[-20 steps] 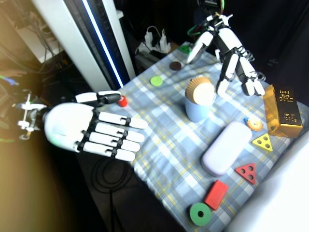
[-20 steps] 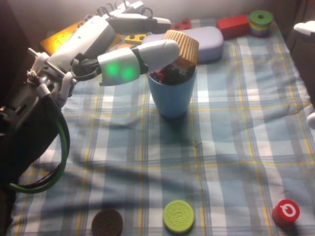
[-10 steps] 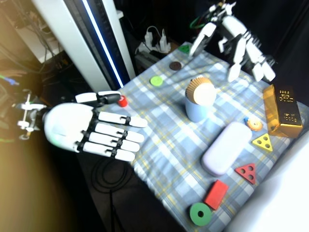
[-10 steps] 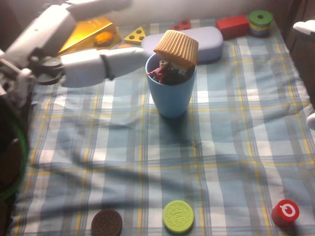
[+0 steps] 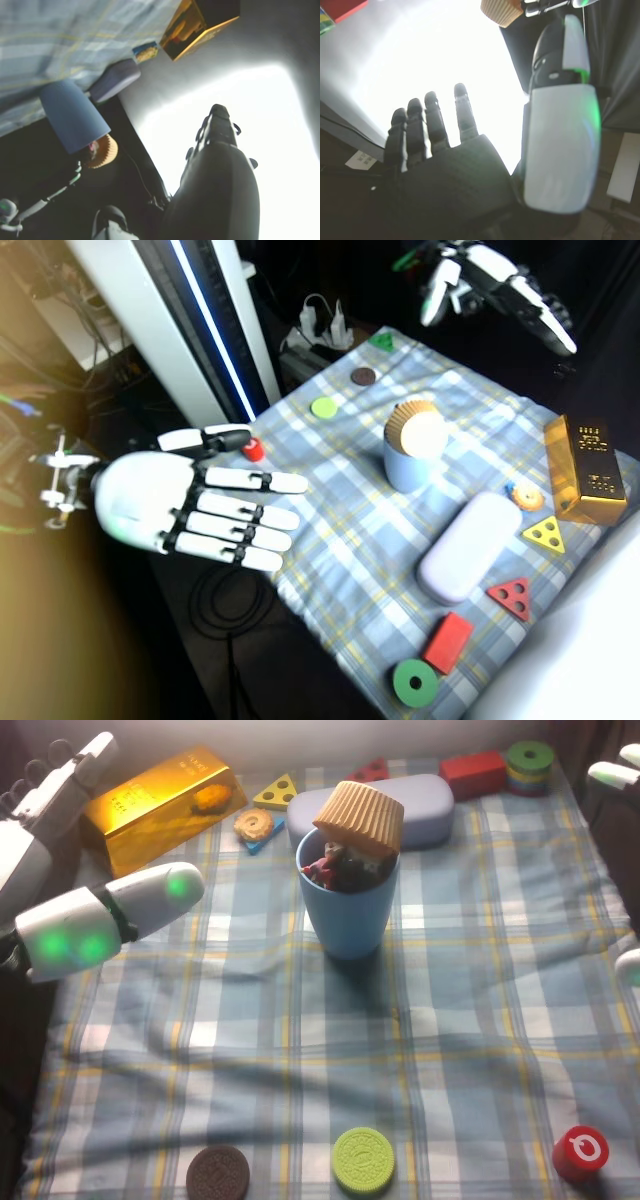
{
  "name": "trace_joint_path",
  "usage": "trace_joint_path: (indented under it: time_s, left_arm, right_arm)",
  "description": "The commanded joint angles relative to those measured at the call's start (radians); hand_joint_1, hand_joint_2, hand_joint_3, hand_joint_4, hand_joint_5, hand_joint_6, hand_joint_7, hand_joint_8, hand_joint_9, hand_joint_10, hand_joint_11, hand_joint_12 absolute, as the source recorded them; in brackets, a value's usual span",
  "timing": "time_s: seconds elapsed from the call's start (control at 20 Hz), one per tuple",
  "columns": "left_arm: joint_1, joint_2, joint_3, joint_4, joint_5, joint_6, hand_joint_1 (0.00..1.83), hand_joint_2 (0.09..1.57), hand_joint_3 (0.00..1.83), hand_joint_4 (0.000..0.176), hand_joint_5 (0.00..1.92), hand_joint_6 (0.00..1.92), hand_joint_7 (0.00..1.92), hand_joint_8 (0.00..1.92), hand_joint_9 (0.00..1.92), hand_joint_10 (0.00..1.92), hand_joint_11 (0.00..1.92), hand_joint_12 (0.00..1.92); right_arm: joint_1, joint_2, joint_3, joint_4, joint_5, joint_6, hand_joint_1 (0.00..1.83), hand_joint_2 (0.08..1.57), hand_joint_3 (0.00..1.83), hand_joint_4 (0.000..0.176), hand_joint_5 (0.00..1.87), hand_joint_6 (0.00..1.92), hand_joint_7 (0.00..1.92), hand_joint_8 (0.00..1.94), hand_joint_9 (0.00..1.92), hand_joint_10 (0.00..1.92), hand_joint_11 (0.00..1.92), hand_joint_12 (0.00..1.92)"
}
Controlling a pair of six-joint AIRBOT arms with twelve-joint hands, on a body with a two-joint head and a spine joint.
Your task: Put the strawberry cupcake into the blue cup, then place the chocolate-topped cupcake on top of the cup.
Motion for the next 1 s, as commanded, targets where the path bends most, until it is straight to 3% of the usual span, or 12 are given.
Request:
trace_joint_path:
  time_s: [0.0,0.05,0.1,0.25,0.35,0.4,0.5,0.55,0.6,0.7,0.85,0.95]
  left_arm:
    - [0.010,0.005,-0.004,0.005,-0.160,-0.003,0.23,0.82,0.00,0.175,0.00,0.00,0.00,0.00,0.00,0.00,0.00,0.00]
    - [0.023,0.002,-0.009,-0.008,-0.181,-0.003,0.26,0.84,0.01,0.147,0.00,0.00,0.00,0.00,0.00,0.00,0.00,0.00]
    - [0.041,-0.003,-0.016,-0.022,-0.211,-0.003,0.26,0.84,0.01,0.147,0.00,0.00,0.00,0.00,0.00,0.00,0.00,0.00]
    - [0.073,-0.010,-0.030,-0.019,-0.297,-0.003,0.24,0.81,0.00,0.136,0.01,0.00,0.00,0.00,0.00,0.00,0.00,0.00]
    - [0.078,-0.019,-0.029,-0.018,-0.326,-0.003,0.18,0.83,0.00,0.106,0.01,0.00,0.00,0.00,0.00,0.00,0.00,0.00]
    - [0.087,-0.028,-0.029,-0.017,-0.349,-0.003,0.17,0.85,0.01,0.109,0.00,0.00,0.00,0.00,0.00,0.00,0.00,0.00]
    - [0.105,-0.040,-0.030,-0.022,-0.382,-0.003,0.14,0.86,0.01,0.110,0.00,0.00,0.00,0.00,0.00,0.00,0.00,0.00]
    - [0.115,-0.048,-0.030,-0.027,-0.397,-0.003,0.13,0.86,0.01,0.124,0.00,0.00,0.00,0.00,0.00,0.00,0.00,0.00]
    - [0.116,-0.053,-0.030,-0.027,-0.404,-0.003,0.08,0.85,0.00,0.081,0.02,0.01,0.00,0.00,0.00,0.00,0.00,0.00]
    - [0.119,-0.066,-0.033,-0.020,-0.432,-0.003,0.02,0.86,0.01,0.082,0.04,0.01,0.00,0.00,0.00,0.00,0.00,0.00]
    - [0.136,-0.082,-0.035,-0.024,-0.480,-0.003,0.00,0.86,0.00,0.099,0.03,0.00,0.00,0.00,0.00,0.00,0.00,0.00]
    - [0.146,-0.083,-0.042,-0.025,-0.480,-0.003,0.00,0.86,0.00,0.084,0.05,0.01,0.00,0.00,0.00,0.00,0.00,0.00]
  right_arm:
    - [0.006,-0.004,-0.006,0.023,0.156,-0.007,0.19,0.88,0.00,0.143,0.00,0.00,0.00,0.00,0.00,0.00,0.00,0.00]
    - [0.002,-0.011,-0.008,0.031,0.170,-0.007,0.16,0.90,0.01,0.115,0.00,0.00,0.00,0.00,0.00,0.00,0.00,0.00]
    - [-0.009,-0.020,-0.008,0.045,0.193,-0.007,0.16,0.90,0.01,0.115,0.00,0.00,0.00,0.00,0.00,0.00,0.00,0.00]
    - [-0.100,-0.068,-0.006,0.136,0.342,-0.007,0.01,0.92,0.01,0.054,0.00,0.00,0.00,0.00,0.00,0.00,0.00,0.00]
    - [-0.159,-0.097,-0.007,0.205,0.432,-0.007,0.00,0.93,0.01,0.078,0.00,0.00,0.00,0.00,0.00,0.00,0.00,0.00]
    - [-0.164,-0.112,-0.007,0.226,0.466,-0.007,0.00,1.00,0.01,0.034,0.00,0.00,0.00,0.00,0.00,0.00,0.00,0.00]
    - [-0.164,-0.127,-0.003,0.243,0.492,-0.007,0.00,1.01,0.01,0.033,0.02,0.01,0.00,0.00,0.00,0.00,0.00,0.00]
    - [-0.164,-0.134,-0.002,0.249,0.505,-0.007,0.00,0.98,0.00,0.066,0.00,0.00,0.00,0.00,0.00,0.00,0.00,0.00]
    - [-0.163,-0.139,0.000,0.251,0.512,-0.007,0.00,0.96,0.00,0.056,0.00,0.00,0.00,0.00,0.00,0.00,0.00,0.00]
    - [-0.152,-0.150,0.001,0.254,0.513,-0.007,0.00,0.99,0.00,0.025,0.02,0.01,0.00,0.00,0.00,0.00,0.00,0.00]
    - [-0.145,-0.159,0.003,0.254,0.513,-0.007,0.00,0.95,0.00,0.038,0.01,0.00,0.00,0.00,0.00,0.00,0.00,0.00]
    - [-0.145,-0.165,0.003,0.256,0.513,-0.007,0.00,0.94,0.00,0.054,0.01,0.00,0.00,0.00,0.00,0.00,0.00,0.00]
